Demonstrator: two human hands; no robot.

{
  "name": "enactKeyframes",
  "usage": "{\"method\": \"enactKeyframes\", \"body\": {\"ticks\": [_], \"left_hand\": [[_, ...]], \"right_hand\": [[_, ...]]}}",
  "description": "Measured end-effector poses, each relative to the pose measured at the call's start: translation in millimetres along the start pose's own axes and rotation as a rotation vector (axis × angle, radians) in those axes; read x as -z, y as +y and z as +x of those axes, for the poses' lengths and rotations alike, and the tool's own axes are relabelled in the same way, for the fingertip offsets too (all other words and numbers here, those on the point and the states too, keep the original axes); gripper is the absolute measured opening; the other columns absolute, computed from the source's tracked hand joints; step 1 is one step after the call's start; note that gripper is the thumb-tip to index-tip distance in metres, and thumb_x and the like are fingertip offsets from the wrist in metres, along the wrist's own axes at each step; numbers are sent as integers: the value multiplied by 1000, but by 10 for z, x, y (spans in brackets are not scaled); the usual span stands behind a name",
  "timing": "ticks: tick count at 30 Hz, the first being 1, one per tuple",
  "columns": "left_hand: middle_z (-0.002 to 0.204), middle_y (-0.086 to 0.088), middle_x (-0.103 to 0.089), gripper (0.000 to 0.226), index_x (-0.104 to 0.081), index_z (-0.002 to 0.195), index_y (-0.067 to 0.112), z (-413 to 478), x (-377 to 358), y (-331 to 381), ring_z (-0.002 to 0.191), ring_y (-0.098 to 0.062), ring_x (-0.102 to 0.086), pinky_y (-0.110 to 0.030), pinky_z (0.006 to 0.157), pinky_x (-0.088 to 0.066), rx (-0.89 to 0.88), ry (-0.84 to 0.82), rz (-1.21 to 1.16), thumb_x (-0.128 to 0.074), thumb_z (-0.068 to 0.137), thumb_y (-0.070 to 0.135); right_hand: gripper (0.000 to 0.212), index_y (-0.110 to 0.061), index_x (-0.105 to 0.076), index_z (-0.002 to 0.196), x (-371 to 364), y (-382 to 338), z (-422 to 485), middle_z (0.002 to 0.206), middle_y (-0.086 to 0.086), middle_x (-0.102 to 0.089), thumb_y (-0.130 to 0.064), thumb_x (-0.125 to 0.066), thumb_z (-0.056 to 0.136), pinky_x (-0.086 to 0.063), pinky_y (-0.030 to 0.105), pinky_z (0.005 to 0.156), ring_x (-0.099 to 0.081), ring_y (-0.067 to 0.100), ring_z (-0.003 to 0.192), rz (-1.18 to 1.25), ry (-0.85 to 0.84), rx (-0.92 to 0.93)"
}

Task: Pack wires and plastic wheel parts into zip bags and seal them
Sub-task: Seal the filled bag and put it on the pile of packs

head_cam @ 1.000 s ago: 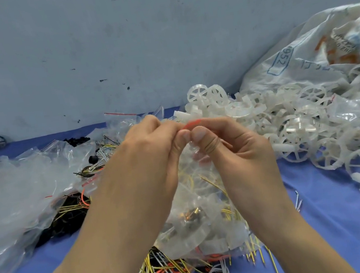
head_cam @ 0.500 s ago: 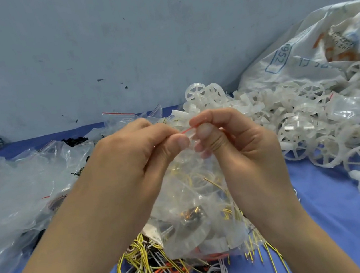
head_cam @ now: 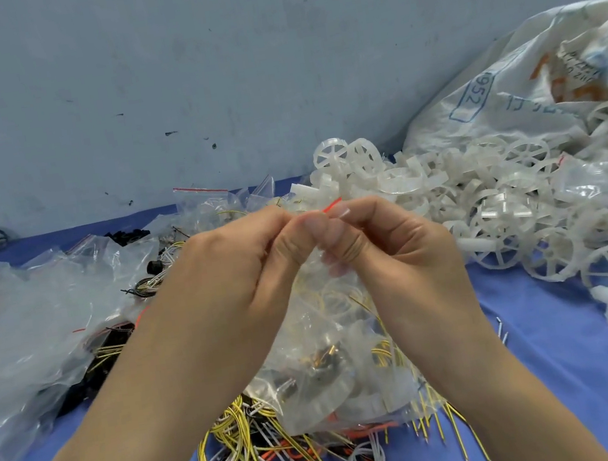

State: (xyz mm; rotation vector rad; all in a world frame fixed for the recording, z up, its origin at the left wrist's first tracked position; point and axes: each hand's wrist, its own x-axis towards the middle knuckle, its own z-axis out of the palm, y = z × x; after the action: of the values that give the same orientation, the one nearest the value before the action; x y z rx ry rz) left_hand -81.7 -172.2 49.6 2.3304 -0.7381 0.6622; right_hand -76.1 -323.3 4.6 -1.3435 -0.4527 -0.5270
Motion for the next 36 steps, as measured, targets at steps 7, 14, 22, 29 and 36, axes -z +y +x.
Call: {"method": "enactKeyframes", "body": {"ticks": [7, 14, 22, 29, 36], "left_hand": [[71, 6, -52, 40, -69, 87, 27, 3, 37, -144, 69, -12, -52, -19, 59, -35, 27, -73, -21, -42, 96, 55], [74, 14, -55, 22, -76, 91, 35, -3, 37, -134, 65, -4, -51, -10, 60, -33, 19, 36, -68, -59, 82, 45], [79, 11, -55, 21, -76, 91, 32, 6, 16, -75, 67, -12, -55, -34, 60, -45, -43, 229, 122, -60, 88, 45], [86, 13, -52, 14, -64, 83, 28, -8, -31, 56, 73, -2, -56, -37, 62, -49, -106, 279, 139, -63, 86, 42], [80, 25, -60, 38, -54, 92, 45, 12, 9, 127, 76, 5, -57, -16, 59, -40, 8, 7, 23, -27, 90, 71]], "right_hand": [[15, -21, -78, 93, 90, -3, 35, 78, -8, -69, -10, -68, 88, -47, 14, 67, -55, 5, 66, 26, 90, -37], [19, -22, -76, 103, 102, -9, 38, 84, -8, -72, -12, -68, 88, -52, 17, 71, -59, 6, 71, 10, 116, -47], [26, -17, -75, 81, 100, -33, 29, 80, 8, -71, -42, -71, 77, -49, 28, 72, -62, 9, 72, -33, 62, -121], [12, -18, -76, 81, 96, -44, 37, 69, -3, -68, -29, -73, 78, -48, 14, 63, -59, 5, 63, 14, 149, -1], [6, -19, -74, 84, 45, -88, -22, 77, -8, -73, -13, -71, 85, -50, 14, 69, -65, 3, 70, -72, 49, 97]]}}
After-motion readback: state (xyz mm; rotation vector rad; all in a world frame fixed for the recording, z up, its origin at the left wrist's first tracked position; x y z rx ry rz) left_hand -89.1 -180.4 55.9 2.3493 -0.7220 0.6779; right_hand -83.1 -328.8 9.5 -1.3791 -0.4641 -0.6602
